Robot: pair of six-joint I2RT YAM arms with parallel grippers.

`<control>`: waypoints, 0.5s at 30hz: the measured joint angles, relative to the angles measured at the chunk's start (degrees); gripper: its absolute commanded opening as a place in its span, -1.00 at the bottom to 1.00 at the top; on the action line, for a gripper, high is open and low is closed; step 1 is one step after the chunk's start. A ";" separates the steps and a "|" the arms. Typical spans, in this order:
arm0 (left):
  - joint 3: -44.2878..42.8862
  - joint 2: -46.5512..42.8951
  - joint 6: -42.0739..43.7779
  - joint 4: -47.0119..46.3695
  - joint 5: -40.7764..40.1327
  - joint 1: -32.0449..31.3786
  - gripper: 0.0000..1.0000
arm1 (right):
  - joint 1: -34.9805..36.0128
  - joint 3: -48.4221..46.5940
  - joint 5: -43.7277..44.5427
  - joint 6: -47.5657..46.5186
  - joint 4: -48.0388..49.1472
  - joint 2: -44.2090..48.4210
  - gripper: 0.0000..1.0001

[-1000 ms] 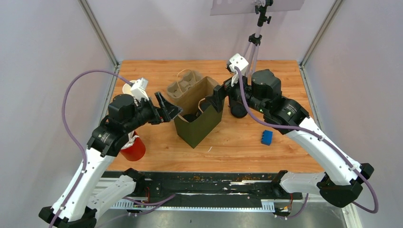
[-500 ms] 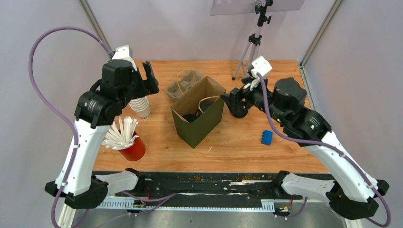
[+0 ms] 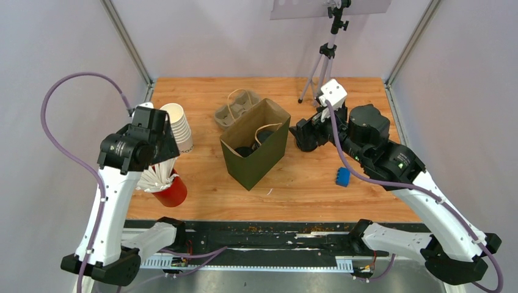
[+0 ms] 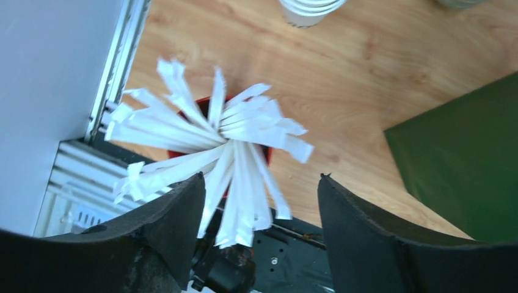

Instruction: Pack the takeout coffee

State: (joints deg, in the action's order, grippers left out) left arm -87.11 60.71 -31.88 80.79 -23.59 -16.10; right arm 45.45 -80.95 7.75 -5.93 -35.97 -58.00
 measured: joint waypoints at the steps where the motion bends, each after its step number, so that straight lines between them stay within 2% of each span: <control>1: 1.53 -1.05 -0.28 0.15 0.04 1.29 0.33 | 0.00 0.31 0.15 -0.35 -0.44 -0.07 1.00; 5: 6.08 -3.98 -0.44 -0.15 0.90 7.98 0.00 | 0.00 0.50 -0.04 -1.38 -1.16 0.13 1.00; 9: 9.64 -4.79 0.24 -3.69 2.16 12.50 -0.21 | 0.00 0.50 -1.01 -2.21 -1.09 0.39 1.00; 15: 13.35 -2.43 1.49 -10.12 3.80 14.10 -0.25 | 0.00 0.50 -1.99 -3.52 -1.05 0.39 1.00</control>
State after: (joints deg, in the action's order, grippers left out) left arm -73.76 58.28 -30.39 70.67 -19.79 -2.00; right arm 45.45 -80.44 5.76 -9.45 -37.01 -57.60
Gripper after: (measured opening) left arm 0.382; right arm 0.998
